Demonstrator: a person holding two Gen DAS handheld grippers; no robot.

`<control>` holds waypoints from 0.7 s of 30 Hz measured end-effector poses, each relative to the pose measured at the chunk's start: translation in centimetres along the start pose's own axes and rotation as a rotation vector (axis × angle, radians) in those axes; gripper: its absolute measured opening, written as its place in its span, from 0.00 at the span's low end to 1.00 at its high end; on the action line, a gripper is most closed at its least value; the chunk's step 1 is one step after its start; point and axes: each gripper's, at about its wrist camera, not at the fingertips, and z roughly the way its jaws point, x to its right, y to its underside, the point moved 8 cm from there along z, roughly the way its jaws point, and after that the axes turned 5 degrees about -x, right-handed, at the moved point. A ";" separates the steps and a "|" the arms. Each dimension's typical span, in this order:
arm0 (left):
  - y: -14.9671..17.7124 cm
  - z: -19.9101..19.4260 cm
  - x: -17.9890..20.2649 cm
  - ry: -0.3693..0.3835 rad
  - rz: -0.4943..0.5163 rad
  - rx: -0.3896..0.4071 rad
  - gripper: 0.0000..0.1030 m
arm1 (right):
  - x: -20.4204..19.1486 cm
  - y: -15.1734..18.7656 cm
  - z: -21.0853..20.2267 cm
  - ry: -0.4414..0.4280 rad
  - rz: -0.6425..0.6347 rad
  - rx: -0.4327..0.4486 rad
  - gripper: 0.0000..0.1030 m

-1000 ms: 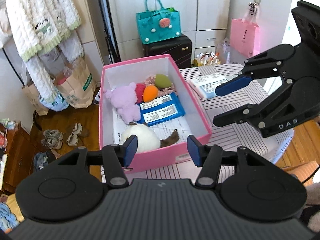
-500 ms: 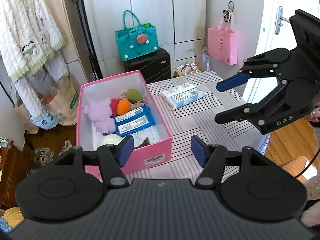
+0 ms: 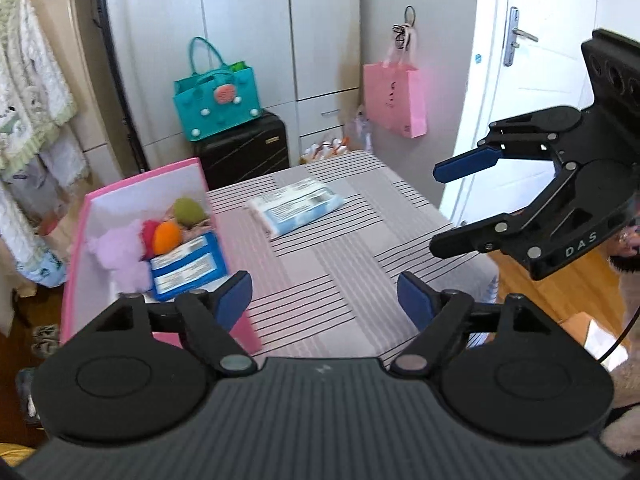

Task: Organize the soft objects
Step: 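Withdraw both tools from the box toward the wet-wipes pack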

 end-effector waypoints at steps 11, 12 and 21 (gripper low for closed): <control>-2.1 5.2 0.5 -0.044 -0.112 0.111 0.78 | 6.8 2.7 1.1 0.067 0.102 0.116 0.85; -2.3 5.7 0.4 -0.065 -0.109 0.130 0.78 | 7.5 2.6 1.3 0.068 0.107 0.134 0.86; -3.6 11.2 0.1 -0.116 -0.140 0.138 0.79 | 12.8 3.0 4.8 0.119 0.152 0.183 0.87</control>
